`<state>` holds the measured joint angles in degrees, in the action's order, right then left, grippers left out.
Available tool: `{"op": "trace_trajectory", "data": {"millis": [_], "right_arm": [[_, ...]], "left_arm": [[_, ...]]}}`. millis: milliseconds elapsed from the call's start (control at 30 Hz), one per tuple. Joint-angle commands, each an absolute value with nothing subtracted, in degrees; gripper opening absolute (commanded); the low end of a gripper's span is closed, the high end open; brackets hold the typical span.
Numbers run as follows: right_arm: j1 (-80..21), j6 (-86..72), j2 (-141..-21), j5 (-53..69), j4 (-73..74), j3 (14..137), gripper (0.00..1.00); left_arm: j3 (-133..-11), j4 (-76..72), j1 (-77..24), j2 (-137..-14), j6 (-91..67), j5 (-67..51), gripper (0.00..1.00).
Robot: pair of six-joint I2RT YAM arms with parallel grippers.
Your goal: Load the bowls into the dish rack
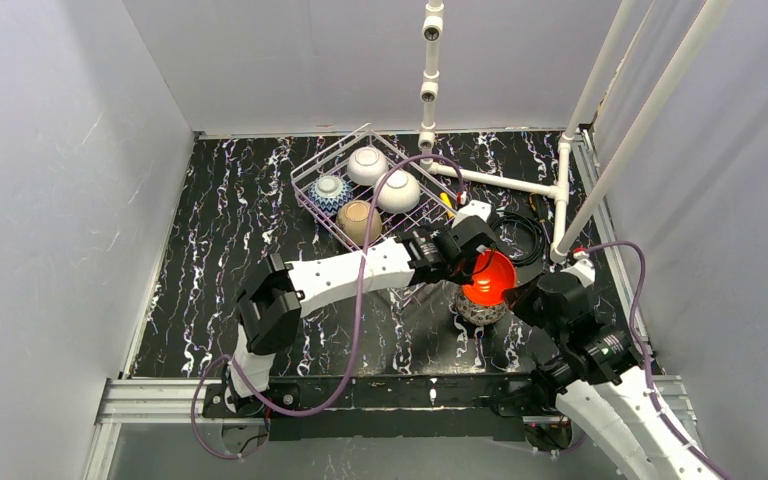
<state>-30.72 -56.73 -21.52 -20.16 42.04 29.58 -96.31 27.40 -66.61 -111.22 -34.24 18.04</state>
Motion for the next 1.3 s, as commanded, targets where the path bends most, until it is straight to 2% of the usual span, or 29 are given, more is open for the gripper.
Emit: {"op": "trace_trajectory", "data": {"millis": [0, 67, 100, 167, 267, 567, 700, 900, 1033, 1100, 1200, 1233, 1267], "right_arm": [[-30.4, -47.0, -25.7, -16.4, 34.3, 36.5, 0.25], [-30.4, -42.8, -28.9, -16.5, 34.9, 40.6, 0.5], [-30.4, -40.4, -30.3, -16.6, 35.5, 42.4, 0.57], [-30.5, -37.8, -32.8, -16.4, 36.1, 45.8, 0.63], [-30.4, -35.5, -36.8, -15.3, 36.6, 50.6, 0.64], [-30.5, -29.0, -52.5, -9.7, 38.3, 63.1, 0.45], [-30.4, -26.2, -57.3, -9.4, 39.8, 67.5, 0.45], [-30.5, -20.0, -62.4, -0.8, 40.1, 71.2, 0.43], [-30.4, -16.8, -65.5, -0.4, 41.9, 73.2, 0.39], [-30.4, -16.2, -66.6, 1.2, 41.6, 74.0, 0.31], [-30.5, -16.4, -68.8, 1.9, 40.5, 75.5, 0.07], [-30.4, -16.6, -69.5, 2.1, 40.0, 76.0, 0.01], [-30.4, -17.1, -70.2, 2.0, 39.3, 76.6, 0.01]], "left_arm": [[-101.0, 31.8, -64.9, -109.2, -29.9, 7.5, 0.0], [-103.2, 33.4, -63.9, -108.7, -27.2, 2.8, 0.0], [-104.0, 34.3, -63.6, -108.3, -25.8, 1.2, 0.0], [-105.4, 36.3, -62.9, -107.5, -23.3, -1.9, 0.0], [-105.9, 38.7, -61.3, -105.5, -22.0, -3.2, 0.0], [-101.2, 37.9, -56.9, -98.0, -15.6, -9.3, 0.0], [-101.1, 38.6, -55.8, -96.3, -13.4, -9.8, 0.0], [-101.2, 39.0, -51.6, -95.1, -12.7, -12.8, 0.0], [-101.7, 39.3, -48.9, -94.8, -10.1, -15.6, 0.0], [-102.5, 40.3, -48.0, -95.0, -8.8, -16.9, 0.0], [-103.0, 40.7, -46.9, -95.1, -8.1, -17.7, 0.0], [-103.1, 40.7, -46.7, -95.1, -8.1, -17.3, 0.0], [-103.2, 40.6, -46.6, -95.1, -8.0, -17.0, 0.0]]}}
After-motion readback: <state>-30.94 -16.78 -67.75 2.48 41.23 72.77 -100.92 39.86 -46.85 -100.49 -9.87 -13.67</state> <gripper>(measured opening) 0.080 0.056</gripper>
